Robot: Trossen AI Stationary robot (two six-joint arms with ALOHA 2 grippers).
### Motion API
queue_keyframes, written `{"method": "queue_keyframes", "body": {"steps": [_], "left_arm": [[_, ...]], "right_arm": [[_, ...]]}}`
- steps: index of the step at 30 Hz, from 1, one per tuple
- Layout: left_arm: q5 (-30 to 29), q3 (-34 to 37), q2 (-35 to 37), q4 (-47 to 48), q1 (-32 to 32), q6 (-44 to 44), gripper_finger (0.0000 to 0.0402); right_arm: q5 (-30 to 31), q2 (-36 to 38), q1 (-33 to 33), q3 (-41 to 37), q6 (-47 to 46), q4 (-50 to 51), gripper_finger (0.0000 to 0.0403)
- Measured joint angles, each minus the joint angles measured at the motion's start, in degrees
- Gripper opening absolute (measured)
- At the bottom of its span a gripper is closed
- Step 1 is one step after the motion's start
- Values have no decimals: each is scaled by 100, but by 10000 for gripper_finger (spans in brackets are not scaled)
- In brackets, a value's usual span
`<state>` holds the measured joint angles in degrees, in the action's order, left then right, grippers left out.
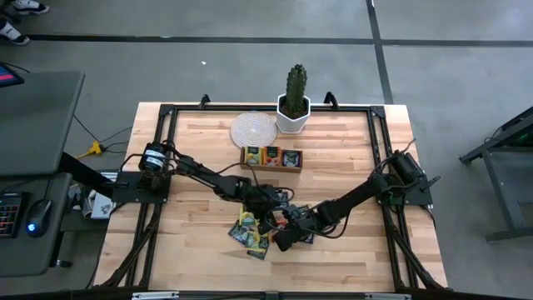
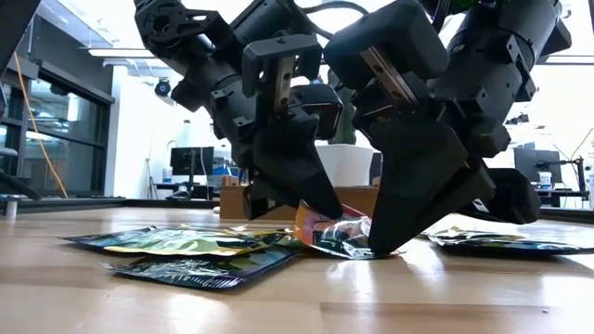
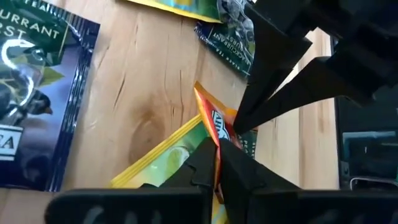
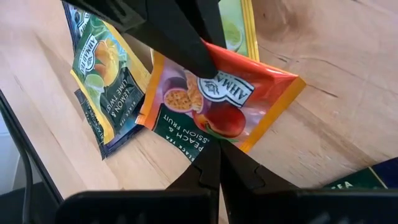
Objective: Pick & Place Tea
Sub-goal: Put the orange tea bag into the middle section of the wooden organizer
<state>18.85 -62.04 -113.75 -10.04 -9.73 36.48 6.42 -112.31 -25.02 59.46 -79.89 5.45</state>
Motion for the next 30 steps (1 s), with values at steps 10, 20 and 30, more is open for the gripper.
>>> {"method": "queue_keyframes", "body": {"steps": [10, 20, 30], "left_arm": [[-229, 0, 0, 102, 4, -240, 1], [-338, 8, 65, 96, -1, -591, 0], [-557, 10, 557, -25, 236, -975, 0]], "right_arm": [[402, 337, -61, -18, 88, 305, 0], [1130, 1479, -278, -15, 34, 1616, 0], [1453, 1786, -442, -9, -255, 1972, 0]]}}
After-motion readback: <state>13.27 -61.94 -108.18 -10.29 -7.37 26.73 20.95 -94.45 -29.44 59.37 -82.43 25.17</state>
